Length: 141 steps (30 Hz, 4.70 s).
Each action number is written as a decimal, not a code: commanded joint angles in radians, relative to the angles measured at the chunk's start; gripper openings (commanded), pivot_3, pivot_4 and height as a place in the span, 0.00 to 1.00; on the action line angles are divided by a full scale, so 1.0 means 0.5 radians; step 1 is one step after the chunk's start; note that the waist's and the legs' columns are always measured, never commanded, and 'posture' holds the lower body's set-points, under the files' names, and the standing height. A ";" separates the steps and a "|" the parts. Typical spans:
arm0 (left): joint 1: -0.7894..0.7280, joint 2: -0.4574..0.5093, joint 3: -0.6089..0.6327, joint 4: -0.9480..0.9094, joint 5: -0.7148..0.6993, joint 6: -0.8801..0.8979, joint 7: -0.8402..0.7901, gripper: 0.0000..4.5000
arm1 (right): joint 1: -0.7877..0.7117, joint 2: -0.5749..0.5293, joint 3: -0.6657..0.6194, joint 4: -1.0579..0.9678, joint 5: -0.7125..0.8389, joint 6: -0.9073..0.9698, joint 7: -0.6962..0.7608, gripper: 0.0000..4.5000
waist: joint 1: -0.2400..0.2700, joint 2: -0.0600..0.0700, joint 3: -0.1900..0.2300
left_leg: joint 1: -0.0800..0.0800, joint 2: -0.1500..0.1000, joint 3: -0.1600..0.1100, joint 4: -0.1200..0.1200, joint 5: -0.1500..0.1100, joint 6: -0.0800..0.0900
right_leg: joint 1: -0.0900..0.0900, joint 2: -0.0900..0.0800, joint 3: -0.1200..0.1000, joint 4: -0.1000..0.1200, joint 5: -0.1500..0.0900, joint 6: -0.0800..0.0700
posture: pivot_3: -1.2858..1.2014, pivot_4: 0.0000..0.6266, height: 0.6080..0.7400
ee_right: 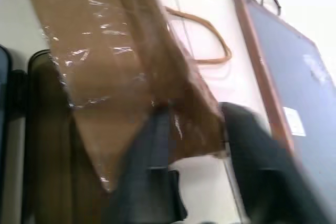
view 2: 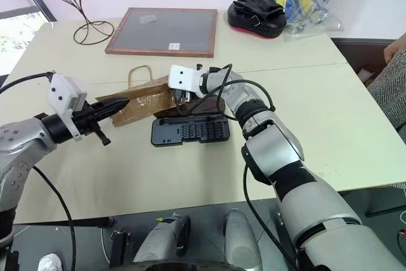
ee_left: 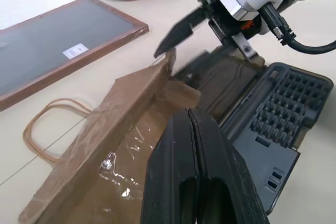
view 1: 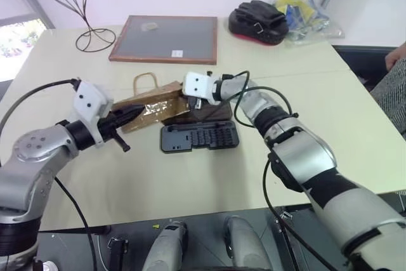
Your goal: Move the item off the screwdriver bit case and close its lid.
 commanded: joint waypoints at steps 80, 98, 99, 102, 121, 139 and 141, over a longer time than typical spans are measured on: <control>-0.293 -0.290 -0.365 0.449 0.244 -0.235 -0.261 0.00 | 0.381 -0.754 -0.323 -1.534 0.358 1.255 0.497 0.66 | 0.062 -0.004 -0.003 | -0.003 0.007 0.011 0.016 -0.003 0.006 | 0.007 0.001 -0.001 0.000 0.003 -0.001 | 0.52 0.24 0.95; -0.095 -0.367 -0.461 0.343 0.296 -0.219 -0.241 0.00 | 0.277 -0.458 -0.217 -0.850 0.276 0.852 0.549 0.66 | 0.039 -0.003 -0.003 | -0.004 0.009 0.007 0.014 -0.002 0.004 | 0.001 0.002 -0.001 0.001 0.004 -0.003 | 0.52 0.24 0.95; -0.095 -0.374 -0.482 0.353 0.309 -0.225 -0.242 0.00 | 0.278 -0.455 -0.216 -0.839 0.272 0.850 0.555 0.66 | 0.039 -0.003 -0.003 | -0.004 0.009 0.007 0.014 -0.002 0.004 | 0.001 0.002 -0.001 0.001 0.004 -0.003 | 0.52 0.24 0.95; -0.105 -0.417 -0.539 0.410 0.332 -0.247 -0.234 0.00 | 0.277 -0.439 -0.222 -0.799 0.268 0.852 0.574 0.66 | 0.039 -0.003 -0.003 | -0.004 0.009 0.007 0.014 -0.002 0.005 | 0.001 0.002 -0.001 0.001 0.004 -0.003 | 0.52 0.24 0.95; -0.110 -0.546 -0.586 0.607 0.428 -0.398 -0.198 0.00 | 0.157 -0.370 -0.229 -0.294 0.161 0.720 0.421 0.66 | 0.037 -0.003 -0.003 | -0.004 0.004 0.007 0.013 -0.002 0.004 | 0.000 0.002 0.000 0.003 0.005 -0.003 | 0.52 0.24 0.95; -0.064 -0.551 -0.483 0.436 0.309 -0.290 -0.116 0.00 | 0.141 -0.311 -0.283 -0.047 0.112 0.722 0.270 0.66 | 0.036 -0.002 -0.003 | -0.003 0.004 0.006 0.014 -0.002 0.004 | 0.000 0.002 0.000 0.005 0.005 -0.003 | 0.52 0.24 0.95; -0.102 -0.555 -0.416 0.388 0.238 -0.234 -0.090 0.00 | 0.148 -0.309 -0.290 -0.042 0.109 0.732 0.270 0.66 | 0.036 -0.002 -0.003 | -0.003 0.004 0.006 0.014 -0.002 0.004 | 0.000 0.002 0.001 0.005 0.005 -0.003 | 0.52 0.24 0.95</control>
